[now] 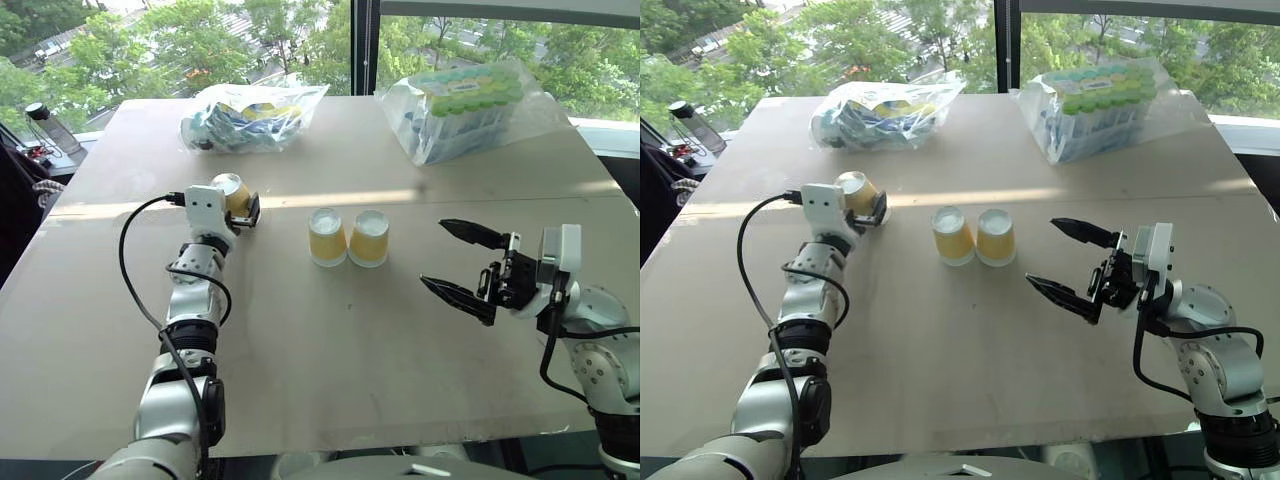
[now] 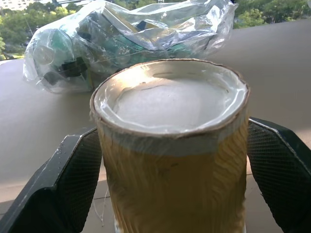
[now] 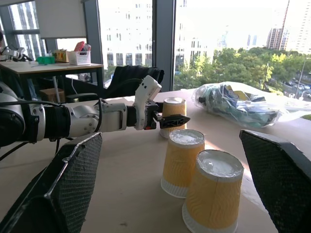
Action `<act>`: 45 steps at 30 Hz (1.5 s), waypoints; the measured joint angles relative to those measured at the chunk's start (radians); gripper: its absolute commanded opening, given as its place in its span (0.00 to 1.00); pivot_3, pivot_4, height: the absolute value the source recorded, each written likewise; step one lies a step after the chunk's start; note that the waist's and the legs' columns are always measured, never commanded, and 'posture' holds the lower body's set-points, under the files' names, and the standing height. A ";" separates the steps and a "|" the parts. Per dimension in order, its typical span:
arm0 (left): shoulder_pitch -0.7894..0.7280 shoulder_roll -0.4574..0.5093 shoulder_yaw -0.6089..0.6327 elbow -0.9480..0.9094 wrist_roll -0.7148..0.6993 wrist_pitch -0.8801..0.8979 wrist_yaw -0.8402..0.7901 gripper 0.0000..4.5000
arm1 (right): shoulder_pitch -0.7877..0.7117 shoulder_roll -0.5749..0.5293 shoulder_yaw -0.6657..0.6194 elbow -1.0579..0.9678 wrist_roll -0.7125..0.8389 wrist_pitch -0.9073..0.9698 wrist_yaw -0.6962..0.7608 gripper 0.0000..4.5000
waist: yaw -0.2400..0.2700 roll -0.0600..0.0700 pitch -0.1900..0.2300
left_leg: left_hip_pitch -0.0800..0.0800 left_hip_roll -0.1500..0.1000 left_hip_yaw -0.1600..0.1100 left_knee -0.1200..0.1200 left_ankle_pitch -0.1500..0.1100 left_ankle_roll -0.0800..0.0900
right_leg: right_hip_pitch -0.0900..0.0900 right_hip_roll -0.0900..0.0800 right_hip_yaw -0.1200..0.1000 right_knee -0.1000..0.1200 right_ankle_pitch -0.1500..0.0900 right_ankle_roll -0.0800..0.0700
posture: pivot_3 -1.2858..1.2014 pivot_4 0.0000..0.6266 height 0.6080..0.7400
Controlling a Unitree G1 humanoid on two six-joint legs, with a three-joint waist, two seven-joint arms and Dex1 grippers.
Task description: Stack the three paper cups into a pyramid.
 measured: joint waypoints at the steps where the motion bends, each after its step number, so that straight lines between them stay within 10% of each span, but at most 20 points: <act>1: -0.015 0.002 0.000 0.013 0.000 -0.004 -0.002 0.99 | 0.001 0.001 0.000 0.000 -0.001 -0.001 -0.003 1.00 | 0.000 0.000 0.000 | 0.000 0.000 0.000 0.000 0.000 0.000 | 0.000 0.000 0.000 0.000 0.000 0.000 | 0.52 0.24 1.00; 5: -0.044 0.005 -0.003 0.023 0.001 -0.015 -0.003 0.99 | 0.001 0.015 0.000 0.000 -0.015 -0.019 -0.010 1.00 | -0.001 0.000 0.000 | 0.000 0.000 0.000 0.000 0.000 0.000 | 0.000 0.000 0.000 0.000 0.000 0.000 | 0.52 0.24 1.00; 11: -0.048 0.005 -0.008 0.025 0.005 -0.017 -0.003 0.55 | 0.001 0.029 0.000 0.000 -0.022 -0.038 -0.032 1.00 | -0.001 0.000 0.000 | 0.000 0.000 0.000 0.000 0.000 0.000 | 0.000 0.000 0.000 0.000 0.000 0.000 | 0.52 0.24 1.00; 24: -0.011 0.003 -0.009 -0.136 -0.038 0.049 -0.042 0.54 | 0.003 0.027 -0.001 0.000 -0.039 -0.039 -0.090 1.00 | -0.001 0.000 0.000 | -0.001 0.000 -0.001 0.001 0.000 0.000 | -0.001 0.000 0.000 0.000 0.000 0.000 | 0.52 0.24 1.00; 34: -0.228 0.128 -0.085 -0.617 -0.390 0.580 -0.430 0.54 | 0.075 -0.042 -0.111 0.001 0.037 0.004 -0.066 1.00 | -0.004 0.000 0.000 | -0.009 -0.001 -0.006 0.004 0.000 0.000 | -0.004 -0.001 -0.003 0.000 0.000 0.000 | 0.52 0.24 1.00; 45: -0.180 0.114 -0.239 -0.642 -0.437 0.682 -0.677 0.54 | 0.156 -0.060 -0.126 0.006 0.020 -0.003 -0.031 1.00 | -0.025 0.001 0.000 | -0.008 -0.001 -0.007 0.004 0.000 0.000 | -0.004 0.000 -0.003 0.000 0.000 0.000 | 0.52 0.24 1.00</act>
